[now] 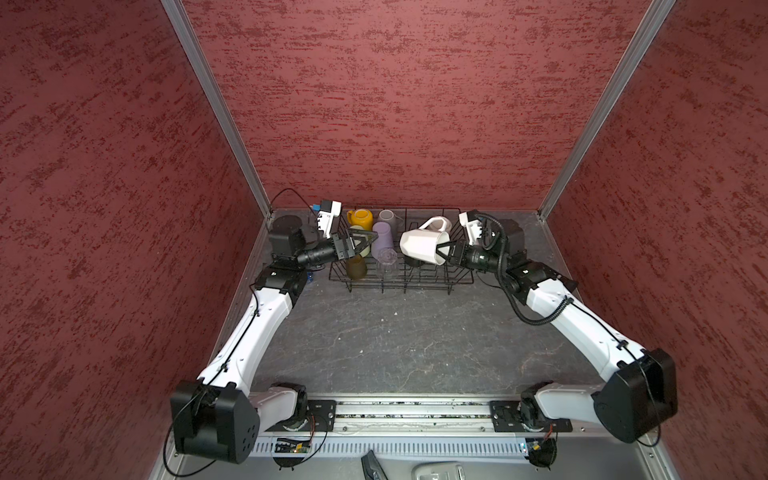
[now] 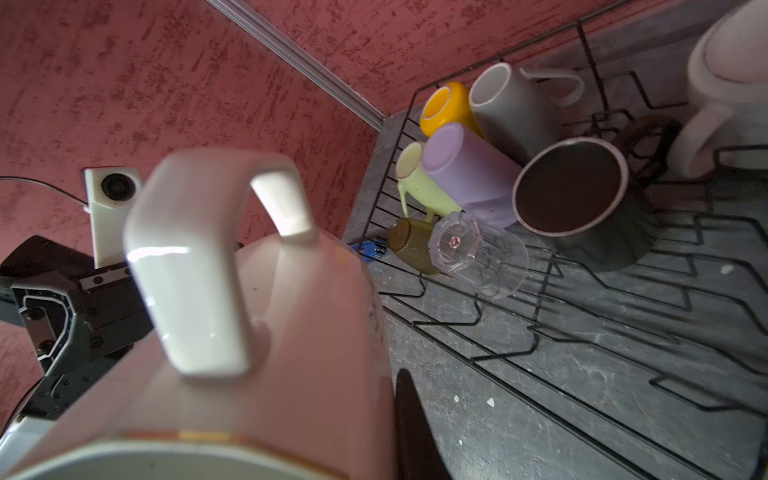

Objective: Load the cups into the dish rack
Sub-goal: 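Lift the white octagonal mug over the rack toward the left gripper with the right gripper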

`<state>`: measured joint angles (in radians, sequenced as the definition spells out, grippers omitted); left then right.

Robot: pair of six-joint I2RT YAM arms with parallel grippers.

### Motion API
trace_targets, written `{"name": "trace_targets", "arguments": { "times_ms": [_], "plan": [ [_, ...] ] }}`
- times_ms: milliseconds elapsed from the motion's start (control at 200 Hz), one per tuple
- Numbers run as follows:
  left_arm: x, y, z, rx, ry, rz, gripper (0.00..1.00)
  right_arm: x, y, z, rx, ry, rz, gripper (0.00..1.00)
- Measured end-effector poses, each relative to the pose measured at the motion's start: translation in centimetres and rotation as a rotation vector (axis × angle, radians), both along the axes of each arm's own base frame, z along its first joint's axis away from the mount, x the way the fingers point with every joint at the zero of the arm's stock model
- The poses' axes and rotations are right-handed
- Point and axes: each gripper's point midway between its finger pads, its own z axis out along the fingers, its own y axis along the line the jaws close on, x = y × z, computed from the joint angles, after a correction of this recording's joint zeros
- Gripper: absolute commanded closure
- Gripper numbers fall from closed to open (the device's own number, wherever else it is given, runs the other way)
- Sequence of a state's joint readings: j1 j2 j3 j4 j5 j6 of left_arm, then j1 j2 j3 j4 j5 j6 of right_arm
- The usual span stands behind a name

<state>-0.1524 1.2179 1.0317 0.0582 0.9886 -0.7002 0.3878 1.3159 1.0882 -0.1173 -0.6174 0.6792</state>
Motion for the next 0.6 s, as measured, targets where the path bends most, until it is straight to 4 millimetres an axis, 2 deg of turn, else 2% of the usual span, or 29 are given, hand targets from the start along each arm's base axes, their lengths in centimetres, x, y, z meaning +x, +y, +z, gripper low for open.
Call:
{"name": "trace_targets", "arguments": {
  "times_ms": [100,306,486,601],
  "plan": [
    [0.0,-1.6,0.5,-0.028,-0.018,-0.073,0.0,-0.5,0.7,1.6,0.05,-0.049,0.06,1.0],
    [0.0,-3.8,-0.1,-0.057,-0.007,-0.175,0.0,-1.5,1.6,3.7,0.114,-0.11,0.146,1.0],
    [-0.4,-5.5,0.0,-0.088,-0.011,-0.258,0.0,-2.3,2.0,4.5,0.167,-0.125,0.198,1.0],
    [-1.0,-6.4,0.7,-0.105,-0.043,-0.312,0.0,-2.6,2.2,4.5,0.193,-0.121,0.222,1.0]
  ]
}}
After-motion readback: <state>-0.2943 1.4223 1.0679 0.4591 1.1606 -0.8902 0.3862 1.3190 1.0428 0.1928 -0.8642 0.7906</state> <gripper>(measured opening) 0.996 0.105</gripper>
